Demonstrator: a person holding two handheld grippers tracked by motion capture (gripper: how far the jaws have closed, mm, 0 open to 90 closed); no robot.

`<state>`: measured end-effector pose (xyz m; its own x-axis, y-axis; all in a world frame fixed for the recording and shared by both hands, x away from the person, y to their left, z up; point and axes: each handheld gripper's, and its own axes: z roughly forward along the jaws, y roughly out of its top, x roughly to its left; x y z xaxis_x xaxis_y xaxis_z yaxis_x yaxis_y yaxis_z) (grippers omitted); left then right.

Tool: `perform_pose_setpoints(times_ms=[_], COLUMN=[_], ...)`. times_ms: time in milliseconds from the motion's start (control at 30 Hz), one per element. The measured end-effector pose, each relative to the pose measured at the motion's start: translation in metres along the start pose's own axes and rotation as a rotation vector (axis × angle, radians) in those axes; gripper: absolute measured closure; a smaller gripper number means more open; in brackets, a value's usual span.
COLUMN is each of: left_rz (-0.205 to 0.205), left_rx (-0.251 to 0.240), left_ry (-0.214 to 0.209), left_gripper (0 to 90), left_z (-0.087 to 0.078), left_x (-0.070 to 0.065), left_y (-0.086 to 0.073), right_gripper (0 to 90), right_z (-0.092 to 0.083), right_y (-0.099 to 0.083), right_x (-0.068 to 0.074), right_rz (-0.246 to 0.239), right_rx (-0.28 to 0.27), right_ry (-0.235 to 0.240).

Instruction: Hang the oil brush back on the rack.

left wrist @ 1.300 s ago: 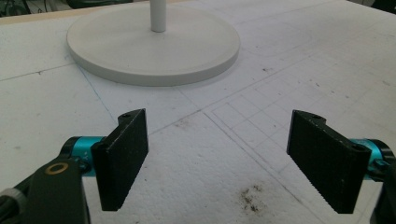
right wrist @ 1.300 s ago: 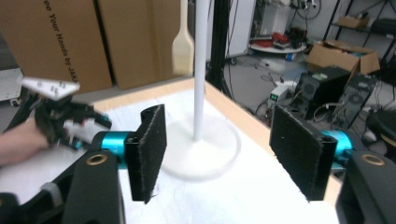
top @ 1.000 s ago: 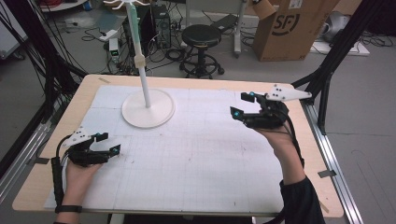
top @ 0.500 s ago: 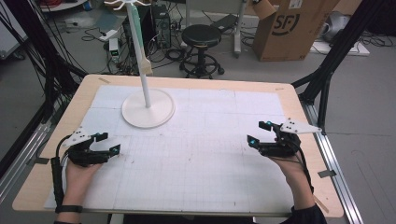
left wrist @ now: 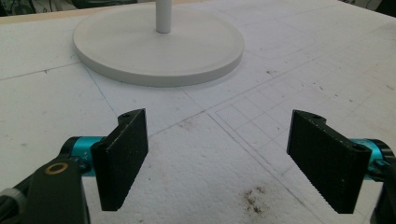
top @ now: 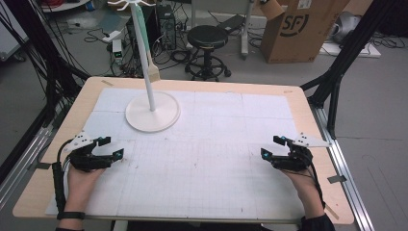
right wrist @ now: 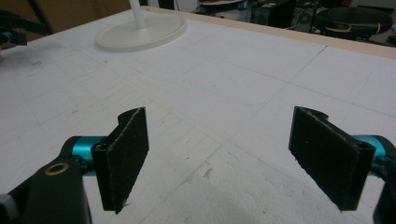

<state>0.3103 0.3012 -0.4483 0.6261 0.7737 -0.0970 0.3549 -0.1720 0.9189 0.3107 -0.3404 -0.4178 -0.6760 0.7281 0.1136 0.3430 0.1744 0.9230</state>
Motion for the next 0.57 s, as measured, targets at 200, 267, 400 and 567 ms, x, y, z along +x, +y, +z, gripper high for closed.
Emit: perform_pose_setpoints(times_ms=[200,267,400,567], left_rz=[-0.002,0.000,0.004,-0.002], left_rx=[-0.002,0.000,0.002,0.000], left_ry=[0.000,0.001,0.004,0.004], left_gripper=[21.1,21.1,21.1,20.9], left_z=[-0.0001,-0.0004,0.0000,-0.0003], left_x=[0.0000,0.0001,-0.0006,-0.0002], left_y=[-0.0001,-0.0001,-0.0001,-0.0002], right_gripper=[19.0,19.0,19.0,19.0], right_z=[0.0001,0.0003,0.0006,0.0001], right_y=[-0.0007,-0.0008,-0.0014,-0.0017], right_x=[0.0000,-0.0006,-0.0018,-0.0031], right_rz=[0.002,0.000,0.008,0.010], right_rx=[0.001,-0.001,-0.001,-0.005], right_ry=[0.000,-0.001,-0.004,-0.001])
